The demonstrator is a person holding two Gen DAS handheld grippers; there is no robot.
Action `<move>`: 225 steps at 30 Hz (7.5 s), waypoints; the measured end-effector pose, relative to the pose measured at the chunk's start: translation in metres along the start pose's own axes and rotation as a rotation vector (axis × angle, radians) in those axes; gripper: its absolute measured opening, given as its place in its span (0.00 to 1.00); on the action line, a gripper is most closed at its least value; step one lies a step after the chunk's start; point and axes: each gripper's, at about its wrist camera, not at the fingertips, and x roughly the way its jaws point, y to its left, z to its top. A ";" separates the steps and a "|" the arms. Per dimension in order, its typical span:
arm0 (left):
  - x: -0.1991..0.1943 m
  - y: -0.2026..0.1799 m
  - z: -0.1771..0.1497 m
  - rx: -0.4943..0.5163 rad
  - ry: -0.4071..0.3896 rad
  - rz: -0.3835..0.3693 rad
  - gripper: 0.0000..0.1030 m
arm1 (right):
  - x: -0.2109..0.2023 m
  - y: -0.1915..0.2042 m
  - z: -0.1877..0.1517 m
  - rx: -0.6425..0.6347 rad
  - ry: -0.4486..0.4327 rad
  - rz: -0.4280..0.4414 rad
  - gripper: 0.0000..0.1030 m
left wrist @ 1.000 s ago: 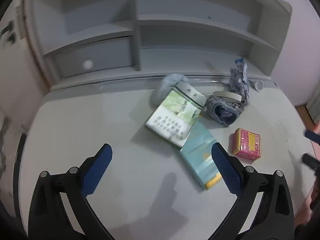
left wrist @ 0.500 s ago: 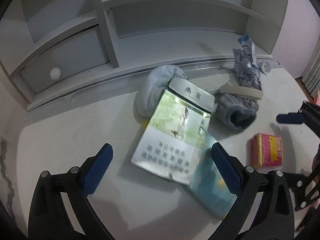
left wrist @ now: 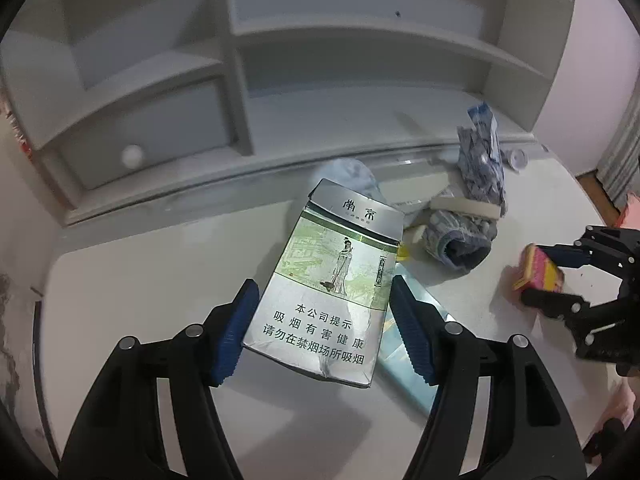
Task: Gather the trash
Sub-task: 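Grasp the pink box with the right tool while the left grasps the cigarette pack, then carry the pink box and cigarette pack over the bin and release, then grasp the teal cigarette box with the left tool while the right grasps the tape roll, then carry the teal box and tape roll over the bin and release both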
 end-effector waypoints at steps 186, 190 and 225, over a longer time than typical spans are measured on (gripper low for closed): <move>-0.047 0.005 -0.019 -0.024 -0.106 0.009 0.55 | -0.027 -0.006 0.007 0.321 -0.190 0.054 0.37; -0.075 -0.074 -0.007 0.135 -0.165 -0.100 0.55 | -0.096 -0.039 -0.036 0.356 -0.247 -0.016 0.37; 0.098 -0.618 -0.302 0.988 0.616 -0.487 0.69 | -0.108 -0.194 -0.672 1.558 0.010 -0.026 0.79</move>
